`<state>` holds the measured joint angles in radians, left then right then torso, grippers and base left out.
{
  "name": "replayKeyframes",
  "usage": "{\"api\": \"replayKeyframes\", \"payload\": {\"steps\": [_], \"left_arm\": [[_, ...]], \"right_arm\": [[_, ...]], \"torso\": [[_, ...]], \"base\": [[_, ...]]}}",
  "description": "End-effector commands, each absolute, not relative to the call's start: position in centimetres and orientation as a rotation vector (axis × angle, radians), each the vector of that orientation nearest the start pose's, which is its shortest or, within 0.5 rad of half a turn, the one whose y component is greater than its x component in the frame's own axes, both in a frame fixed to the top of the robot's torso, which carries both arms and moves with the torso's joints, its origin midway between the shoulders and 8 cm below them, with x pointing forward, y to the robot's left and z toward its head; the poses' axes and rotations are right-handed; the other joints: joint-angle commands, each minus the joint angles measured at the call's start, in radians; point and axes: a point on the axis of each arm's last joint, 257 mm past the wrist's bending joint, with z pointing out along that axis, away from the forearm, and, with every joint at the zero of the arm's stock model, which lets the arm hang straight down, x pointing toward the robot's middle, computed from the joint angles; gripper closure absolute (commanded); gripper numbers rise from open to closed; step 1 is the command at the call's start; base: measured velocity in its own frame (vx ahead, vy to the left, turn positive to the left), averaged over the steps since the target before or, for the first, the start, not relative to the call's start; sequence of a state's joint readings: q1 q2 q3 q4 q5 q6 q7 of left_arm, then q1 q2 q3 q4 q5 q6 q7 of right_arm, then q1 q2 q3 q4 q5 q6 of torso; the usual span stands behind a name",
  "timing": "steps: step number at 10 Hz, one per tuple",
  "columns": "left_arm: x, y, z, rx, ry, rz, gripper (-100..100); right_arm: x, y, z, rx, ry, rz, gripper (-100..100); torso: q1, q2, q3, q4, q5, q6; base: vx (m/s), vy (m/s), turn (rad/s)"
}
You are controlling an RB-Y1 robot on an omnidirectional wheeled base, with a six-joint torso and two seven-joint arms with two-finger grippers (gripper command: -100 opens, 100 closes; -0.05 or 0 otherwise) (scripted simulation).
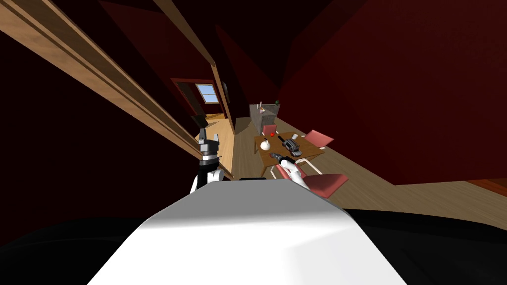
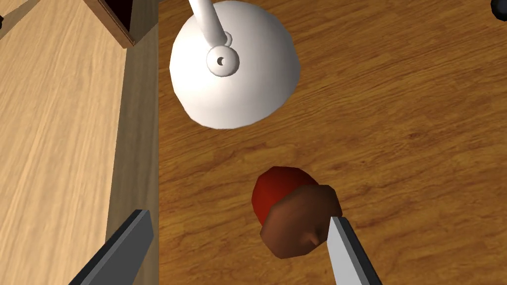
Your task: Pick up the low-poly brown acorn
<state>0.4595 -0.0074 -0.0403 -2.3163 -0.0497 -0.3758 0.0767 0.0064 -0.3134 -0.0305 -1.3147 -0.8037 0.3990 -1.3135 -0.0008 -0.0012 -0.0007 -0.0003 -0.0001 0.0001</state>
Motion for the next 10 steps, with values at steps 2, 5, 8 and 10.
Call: {"api": "replayKeyframes", "payload": {"steps": [2,5,8,10], "left_arm": [[36.2,25.9,3.0,-0.711,0.649,-1.382,0],[36.2,25.9,3.0,-0.71,0.649,-1.382,0],[36.2,25.9,3.0,-0.71,0.649,-1.382,0],[36.2,25.9,3.0,-0.711,0.649,-1.382,0]], "right_arm": [[47.8,-31.7,-43.1,-2.576,0.373,-1.258,-100],[48.0,-31.0,-44.5,-2.527,0.515,-1.111,-100],[47.5,-30.9,-45.9,-2.514,0.593,-1.022,-100],[47.4,-30.7,-46.5,-2.491,0.657,-0.953,-100]], "torso": [[0.0,0.0,0.0,0.0,0.0,0.0],[0.0,0.0,0.0,0.0,0.0,0.0],[0.0,0.0,0.0,0.0,0.0,0.0],[0.0,0.0,0.0,0.0,0.0,0.0]], "base": [[0.018,-0.008,-0.026],[0.017,-0.01,-0.028],[0.017,-0.014,-0.02],[0.021,-0.014,-0.022]]}}
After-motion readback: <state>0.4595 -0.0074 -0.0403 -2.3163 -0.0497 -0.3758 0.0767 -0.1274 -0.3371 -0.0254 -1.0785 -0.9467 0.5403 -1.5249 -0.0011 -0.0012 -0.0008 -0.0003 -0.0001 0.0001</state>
